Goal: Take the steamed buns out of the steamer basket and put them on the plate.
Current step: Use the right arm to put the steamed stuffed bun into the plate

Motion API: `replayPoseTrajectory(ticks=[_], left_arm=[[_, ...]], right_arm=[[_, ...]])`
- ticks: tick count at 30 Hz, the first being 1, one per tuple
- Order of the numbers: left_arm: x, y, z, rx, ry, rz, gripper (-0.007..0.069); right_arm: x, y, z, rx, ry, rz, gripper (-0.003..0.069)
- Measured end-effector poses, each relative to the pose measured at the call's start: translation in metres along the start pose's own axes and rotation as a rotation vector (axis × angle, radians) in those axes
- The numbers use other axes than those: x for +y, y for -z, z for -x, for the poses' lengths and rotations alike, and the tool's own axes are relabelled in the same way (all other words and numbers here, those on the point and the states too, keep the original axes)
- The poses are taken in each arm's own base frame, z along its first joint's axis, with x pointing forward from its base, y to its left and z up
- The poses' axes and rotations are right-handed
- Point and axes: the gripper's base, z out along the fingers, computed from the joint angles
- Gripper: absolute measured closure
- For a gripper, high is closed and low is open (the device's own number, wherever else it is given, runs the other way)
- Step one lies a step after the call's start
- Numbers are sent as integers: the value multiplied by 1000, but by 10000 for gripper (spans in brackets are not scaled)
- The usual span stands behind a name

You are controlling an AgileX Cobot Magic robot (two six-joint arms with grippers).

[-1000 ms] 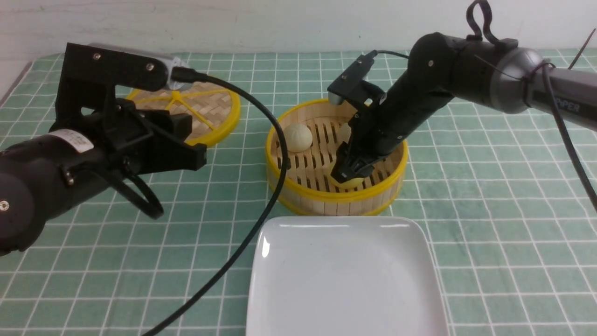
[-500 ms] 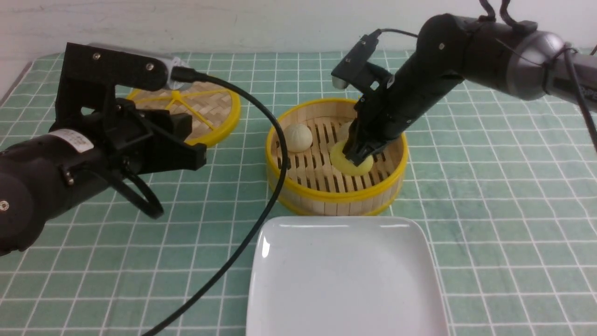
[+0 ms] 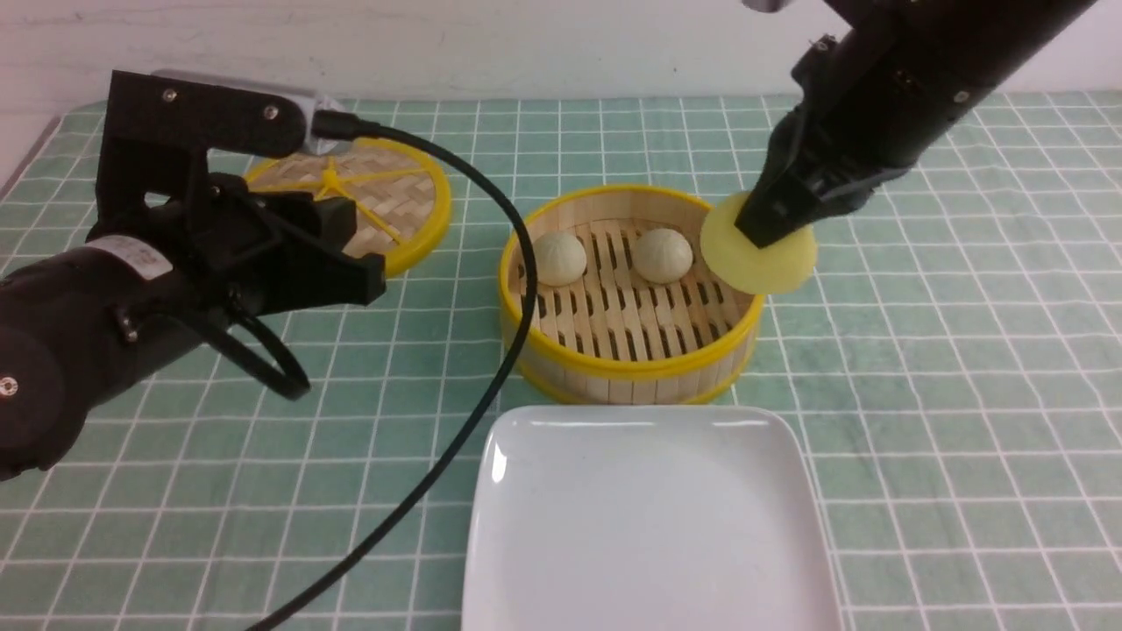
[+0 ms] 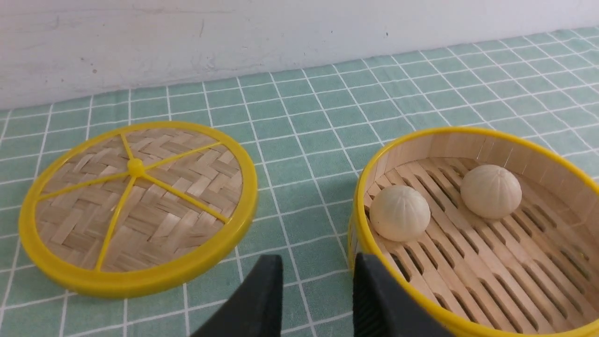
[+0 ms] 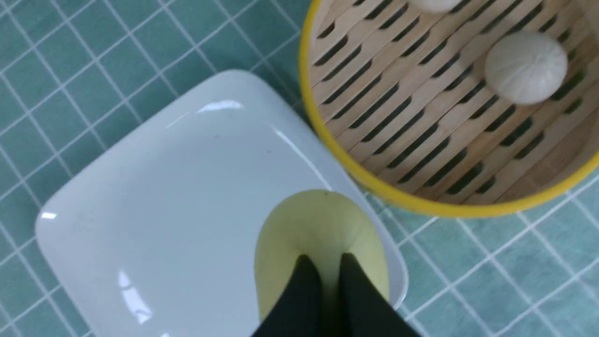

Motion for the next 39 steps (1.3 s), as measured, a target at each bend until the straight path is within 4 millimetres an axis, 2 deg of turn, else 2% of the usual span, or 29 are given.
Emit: replayPoseTrajectory(ticks=[2, 3, 7, 9, 11, 14, 22, 26, 34, 39], left_arm=[[0, 0, 0, -2, 21, 1, 379], [0, 0, 0, -2, 34, 1, 379], [0, 0, 0, -2, 44, 1, 379], [0, 0, 0, -2, 44, 1, 379], [0, 0, 0, -2, 44, 1, 379], [0, 0, 0, -2, 45, 1, 379], [0, 0, 0, -2, 48, 1, 379], [0, 0, 0, -2, 48, 1, 379], [0, 0, -1, 6, 48, -2, 379], [0, 0, -1, 8, 48, -2, 379]], right_arm=[[2, -7, -9, 27, -25, 31, 641], [6, -22, -24, 80, -61, 83, 641], [24, -60, -67, 245, -102, 174, 641], [36, -75, -86, 304, -94, 199, 641], [44, -84, -97, 301, -66, 193, 641], [48, -88, -96, 222, -29, 154, 639], [36, -93, -86, 102, 25, 32, 638], [29, -103, -84, 94, 47, -16, 638], [13, -138, -86, 121, 71, -75, 638], [9, -140, -86, 115, 100, -105, 638]])
